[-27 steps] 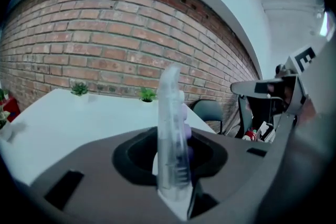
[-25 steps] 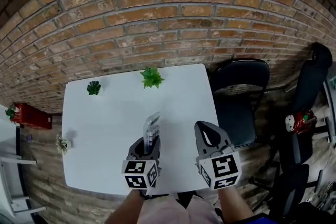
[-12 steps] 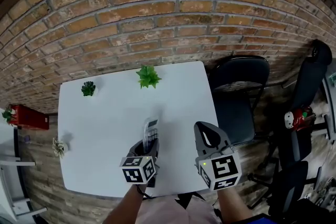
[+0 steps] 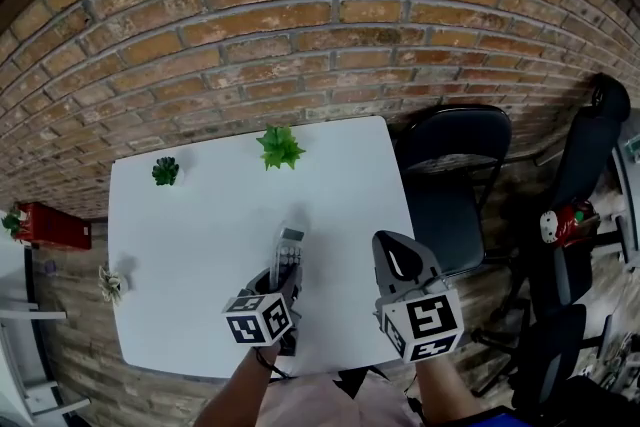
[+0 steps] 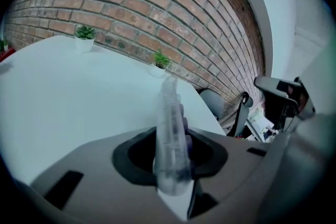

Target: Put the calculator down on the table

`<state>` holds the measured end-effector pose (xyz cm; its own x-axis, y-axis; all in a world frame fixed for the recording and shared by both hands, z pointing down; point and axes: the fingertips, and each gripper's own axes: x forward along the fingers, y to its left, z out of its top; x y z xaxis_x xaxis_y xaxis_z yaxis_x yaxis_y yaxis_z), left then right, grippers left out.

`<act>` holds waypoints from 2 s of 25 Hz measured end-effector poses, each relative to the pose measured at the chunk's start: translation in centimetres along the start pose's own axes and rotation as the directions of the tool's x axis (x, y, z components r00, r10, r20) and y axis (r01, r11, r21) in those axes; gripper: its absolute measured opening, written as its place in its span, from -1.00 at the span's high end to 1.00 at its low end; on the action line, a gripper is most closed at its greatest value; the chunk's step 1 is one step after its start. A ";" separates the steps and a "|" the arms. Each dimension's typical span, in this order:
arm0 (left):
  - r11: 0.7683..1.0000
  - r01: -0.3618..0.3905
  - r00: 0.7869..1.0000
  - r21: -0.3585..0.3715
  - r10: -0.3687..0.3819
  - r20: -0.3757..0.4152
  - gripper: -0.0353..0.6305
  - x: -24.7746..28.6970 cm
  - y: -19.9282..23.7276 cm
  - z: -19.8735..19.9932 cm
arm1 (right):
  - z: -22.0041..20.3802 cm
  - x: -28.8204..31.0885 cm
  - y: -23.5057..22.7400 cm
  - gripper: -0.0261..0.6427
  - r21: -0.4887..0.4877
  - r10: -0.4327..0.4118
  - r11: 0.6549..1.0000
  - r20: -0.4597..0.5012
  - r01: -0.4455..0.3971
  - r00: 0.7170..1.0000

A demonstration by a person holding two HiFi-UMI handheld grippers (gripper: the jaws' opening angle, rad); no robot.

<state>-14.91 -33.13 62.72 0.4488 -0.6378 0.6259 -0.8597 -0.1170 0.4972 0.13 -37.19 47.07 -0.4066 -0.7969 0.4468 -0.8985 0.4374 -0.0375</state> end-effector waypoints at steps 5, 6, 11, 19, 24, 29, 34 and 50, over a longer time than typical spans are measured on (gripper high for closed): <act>1.000 -0.004 1.000 0.028 0.004 -0.006 0.47 0.0 0.1 0.0 | -0.1 0.0 0.5 0.91 -0.004 0.005 1.000 0.001 -0.005 1.000; 0.999 -0.009 1.000 0.035 0.009 -0.005 0.46 0.0 0.1 0.0 | -0.1 -0.1 0.6 0.91 -0.004 0.005 1.000 0.000 -0.005 1.000; 0.994 -0.022 0.999 0.104 0.025 -0.027 0.27 0.0 0.4 -0.5 | -0.2 -0.4 0.7 0.91 -0.002 -0.002 1.000 0.000 0.002 1.000; 0.989 -0.029 0.998 0.142 0.036 -0.046 -0.02 0.3 1.1 -1.3 | -0.3 -0.7 1.2 0.91 -0.005 -0.003 1.000 -0.001 0.003 1.000; 0.986 -0.038 0.998 0.165 0.047 -0.051 -0.11 0.2 1.6 -1.2 | -0.3 -0.9 1.6 0.91 -0.005 -0.003 1.000 0.002 0.003 1.000; 0.978 -0.059 0.997 0.198 0.067 -0.032 -0.17 -0.3 2.1 -1.0 | -0.4 -1.2 1.8 0.91 -0.006 -0.005 1.000 0.002 0.005 1.000; 0.961 -0.098 0.995 0.259 0.102 -0.001 -0.20 -1.3 2.7 -0.5 | -0.3 -1.4 2.0 0.91 -0.012 -0.004 1.000 0.007 0.005 1.000; 0.915 -0.184 0.804 0.360 -0.070 0.590 0.33 -17.3 -10.4 16.3 | 9.5 -4.5 5.8 0.91 -0.140 0.116 0.987 0.243 -0.083 0.963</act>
<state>-17.70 -33.33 36.94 0.2775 -0.9539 0.1140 -0.9567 -0.2636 0.1230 -4.85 -35.05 36.34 -0.5361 -0.8181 0.2084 -0.8293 0.5565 0.0512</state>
